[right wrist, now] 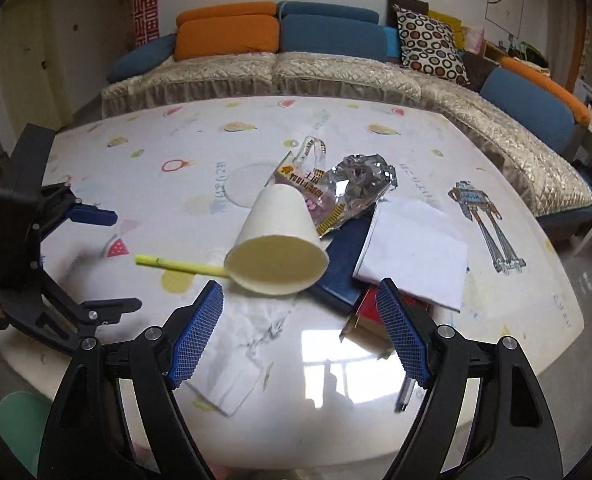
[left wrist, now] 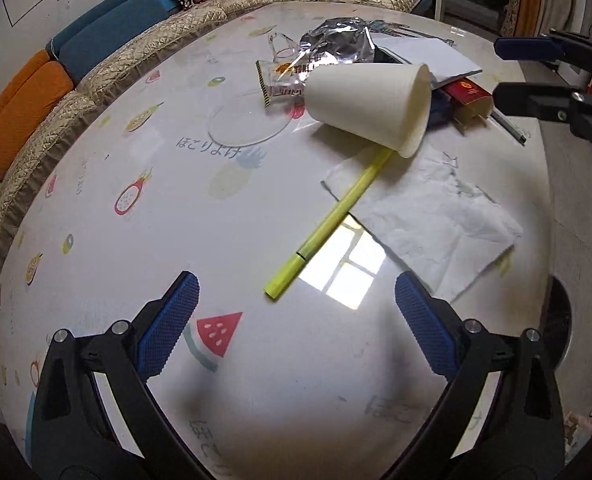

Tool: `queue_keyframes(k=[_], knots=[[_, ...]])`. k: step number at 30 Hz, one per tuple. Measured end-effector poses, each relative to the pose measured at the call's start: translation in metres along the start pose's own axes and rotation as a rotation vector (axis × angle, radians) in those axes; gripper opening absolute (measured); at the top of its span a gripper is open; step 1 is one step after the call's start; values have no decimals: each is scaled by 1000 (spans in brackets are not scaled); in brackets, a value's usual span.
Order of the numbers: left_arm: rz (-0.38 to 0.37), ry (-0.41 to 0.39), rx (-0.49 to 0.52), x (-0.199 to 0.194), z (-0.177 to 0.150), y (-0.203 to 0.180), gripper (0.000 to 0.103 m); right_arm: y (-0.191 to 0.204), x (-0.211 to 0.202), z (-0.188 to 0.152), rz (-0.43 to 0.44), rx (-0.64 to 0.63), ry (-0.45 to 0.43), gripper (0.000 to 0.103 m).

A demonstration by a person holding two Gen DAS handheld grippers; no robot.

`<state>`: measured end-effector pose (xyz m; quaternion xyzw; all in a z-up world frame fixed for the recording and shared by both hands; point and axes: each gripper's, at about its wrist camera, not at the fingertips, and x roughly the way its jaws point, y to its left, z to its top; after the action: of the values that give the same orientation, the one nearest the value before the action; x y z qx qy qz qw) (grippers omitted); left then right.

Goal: Collect trash
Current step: 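Grasp the yellow highlighter with the left tool while the right tool grasps the paper cup rim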

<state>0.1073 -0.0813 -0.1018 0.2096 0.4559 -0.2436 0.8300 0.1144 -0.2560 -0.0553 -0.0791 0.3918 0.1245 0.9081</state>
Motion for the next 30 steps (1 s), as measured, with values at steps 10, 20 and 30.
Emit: queue_keyframes(k=[10,20,30], knots=[[-55,-3,13,31,9,16,88,-6,51,10,-110,-113,36,70],[-210,-52,73,26,11,2,22,5,77,20,-83,-139,75,25],[-195,-33,-6,15,6,10,6,12,57,28,-34,-100,41,4]])
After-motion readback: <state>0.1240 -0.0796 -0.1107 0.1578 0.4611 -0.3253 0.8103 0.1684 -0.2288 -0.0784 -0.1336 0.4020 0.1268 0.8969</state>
